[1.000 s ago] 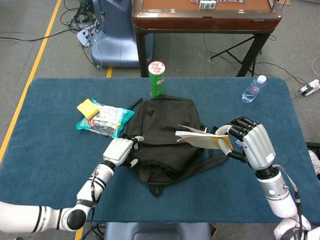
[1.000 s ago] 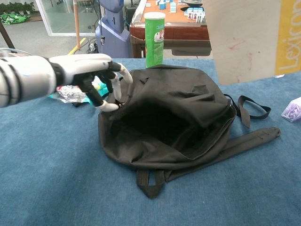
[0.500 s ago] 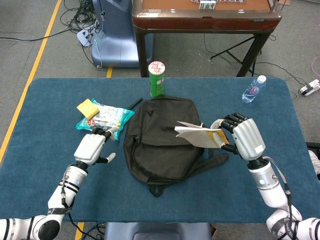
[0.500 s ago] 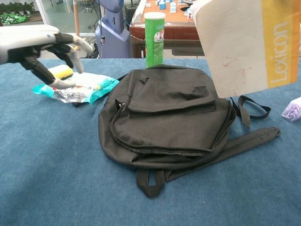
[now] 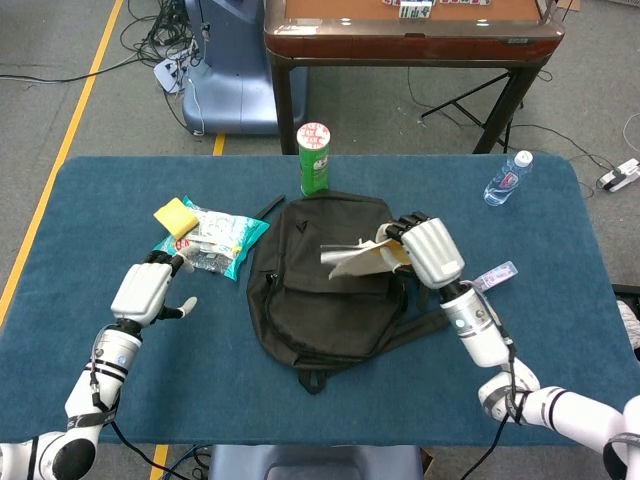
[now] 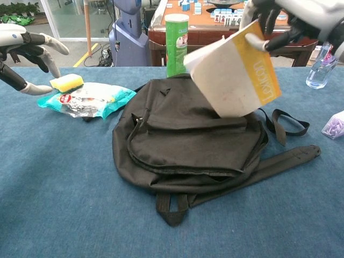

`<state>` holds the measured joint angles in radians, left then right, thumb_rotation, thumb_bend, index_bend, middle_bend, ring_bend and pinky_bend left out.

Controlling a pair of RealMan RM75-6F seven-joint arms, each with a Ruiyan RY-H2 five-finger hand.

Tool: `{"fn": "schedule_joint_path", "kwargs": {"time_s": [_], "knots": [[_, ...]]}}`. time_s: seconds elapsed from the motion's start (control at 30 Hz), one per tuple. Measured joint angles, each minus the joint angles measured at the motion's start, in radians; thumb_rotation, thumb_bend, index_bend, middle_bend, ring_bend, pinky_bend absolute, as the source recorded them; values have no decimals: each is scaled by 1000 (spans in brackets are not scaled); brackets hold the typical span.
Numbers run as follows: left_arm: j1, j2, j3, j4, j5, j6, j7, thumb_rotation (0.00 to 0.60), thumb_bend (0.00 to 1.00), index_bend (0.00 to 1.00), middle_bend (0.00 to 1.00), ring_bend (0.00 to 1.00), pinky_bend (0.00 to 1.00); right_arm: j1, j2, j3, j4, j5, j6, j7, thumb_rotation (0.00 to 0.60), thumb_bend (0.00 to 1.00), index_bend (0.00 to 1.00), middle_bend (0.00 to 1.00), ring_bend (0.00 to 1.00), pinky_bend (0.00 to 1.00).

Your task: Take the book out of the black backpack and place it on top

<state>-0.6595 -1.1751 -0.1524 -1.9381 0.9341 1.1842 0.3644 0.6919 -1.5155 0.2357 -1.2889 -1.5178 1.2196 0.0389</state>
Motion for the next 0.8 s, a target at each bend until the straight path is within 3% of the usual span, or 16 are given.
{"fn": "schedule_joint_path", "kwargs": {"time_s": [0.1, 0.17, 0.27, 0.37, 0.47, 0.6, 0.67, 0.8], "knots": [[11, 6, -3, 7, 9, 13, -4, 600, 316, 174, 350, 269, 135, 15, 8, -25, -49, 13, -84, -26, 600, 315, 43, 157, 158, 229], [18, 8, -5, 14, 9, 18, -7, 600, 316, 173, 350, 268, 134, 16, 28, -40, -114, 22, -107, -49, 600, 307, 0, 76, 96, 178], [27, 13, -3, 22, 5, 19, -7, 600, 316, 170, 338, 258, 128, 8, 75, -57, -231, 39, -121, -79, 600, 307, 0, 6, 38, 124], [40, 21, -2, 24, 4, 22, -20, 600, 316, 169, 332, 255, 127, -10, 146, -74, -354, 46, -121, -110, 600, 306, 0, 4, 29, 116], [60, 39, -2, 23, 9, 26, -45, 600, 315, 169, 332, 255, 127, -46, 219, -97, -442, 17, -77, -138, 600, 306, 0, 48, 28, 116], [90, 72, 3, 24, 27, 35, -73, 600, 316, 174, 332, 255, 127, -113, 276, -132, -475, -49, 31, -167, 600, 311, 7, 149, 63, 123], [107, 87, 6, 26, 39, 45, -88, 600, 316, 181, 332, 255, 127, -157, 310, -148, -482, -76, 92, -186, 600, 319, 53, 196, 114, 167], [144, 102, 16, 43, 64, 74, -107, 600, 316, 196, 332, 255, 127, -242, 380, -177, -484, -99, 185, -205, 600, 329, 252, 299, 222, 279]]}}
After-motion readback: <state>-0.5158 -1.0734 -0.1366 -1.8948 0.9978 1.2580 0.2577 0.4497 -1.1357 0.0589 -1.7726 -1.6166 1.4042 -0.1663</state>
